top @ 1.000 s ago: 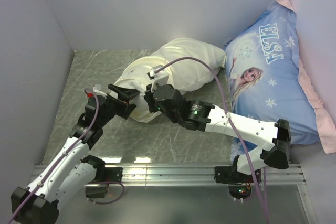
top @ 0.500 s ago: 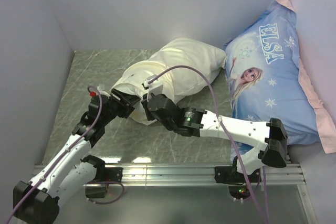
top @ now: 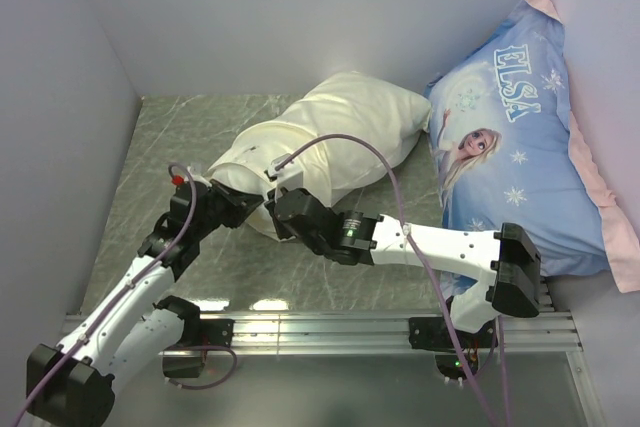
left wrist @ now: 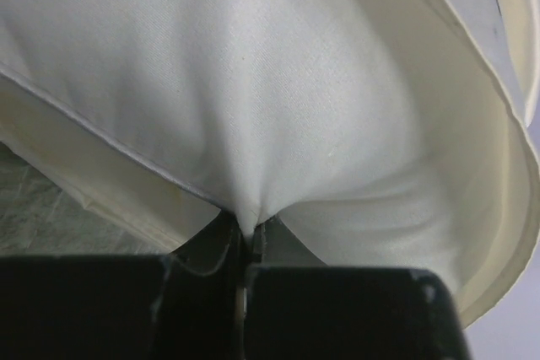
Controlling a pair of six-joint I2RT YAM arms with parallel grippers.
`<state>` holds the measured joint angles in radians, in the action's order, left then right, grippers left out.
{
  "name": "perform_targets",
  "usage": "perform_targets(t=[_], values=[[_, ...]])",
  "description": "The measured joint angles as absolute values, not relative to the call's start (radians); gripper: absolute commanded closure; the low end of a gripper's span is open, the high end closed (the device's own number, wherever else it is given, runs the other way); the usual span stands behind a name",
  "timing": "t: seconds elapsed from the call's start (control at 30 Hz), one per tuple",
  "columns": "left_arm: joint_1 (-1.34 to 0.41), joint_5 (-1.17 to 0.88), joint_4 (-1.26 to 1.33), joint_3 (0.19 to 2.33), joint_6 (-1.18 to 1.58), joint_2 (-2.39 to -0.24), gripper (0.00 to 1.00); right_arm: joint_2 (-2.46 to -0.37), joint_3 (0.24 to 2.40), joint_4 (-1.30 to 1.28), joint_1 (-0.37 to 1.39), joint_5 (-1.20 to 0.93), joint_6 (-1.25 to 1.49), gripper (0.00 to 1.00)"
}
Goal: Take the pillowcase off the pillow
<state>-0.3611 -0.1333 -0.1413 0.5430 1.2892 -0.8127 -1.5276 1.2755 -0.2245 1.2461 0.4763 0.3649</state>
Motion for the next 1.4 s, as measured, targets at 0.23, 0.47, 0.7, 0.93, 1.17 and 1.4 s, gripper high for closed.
perform_targets(t=[0.23,0.47,0.7,0.93,1.17,1.4], values=[[-0.356,-0.109,-0.205,0.543,1.266,-0.757,0.99,-1.528,1.269,-0.217,1.258,0.459,0.373,1.00],[-0.329,-0.099,-0.295,0.545,1.228,-0.694,0.97,-1.557,1.290,-0.217,1.284,0.451,0.373,1.00],[-0.279,-0.116,-0.340,0.545,1.207,-0.636,0.26,-1.599,1.331,-0.212,1.294,0.443,0.373,1.00],[-0.274,-0.119,-0.376,0.542,1.217,-0.588,0.01,-1.611,1.352,-0.218,1.293,0.444,0.371,1.00],[-0.265,-0.112,-0.373,0.489,1.246,-0.505,0.01,-1.610,1.357,-0.225,1.293,0.443,0.373,1.00],[-0.251,-0.120,-0.374,0.488,1.248,-0.482,0.01,-1.610,1.357,-0.225,1.293,0.444,0.373,1.00]])
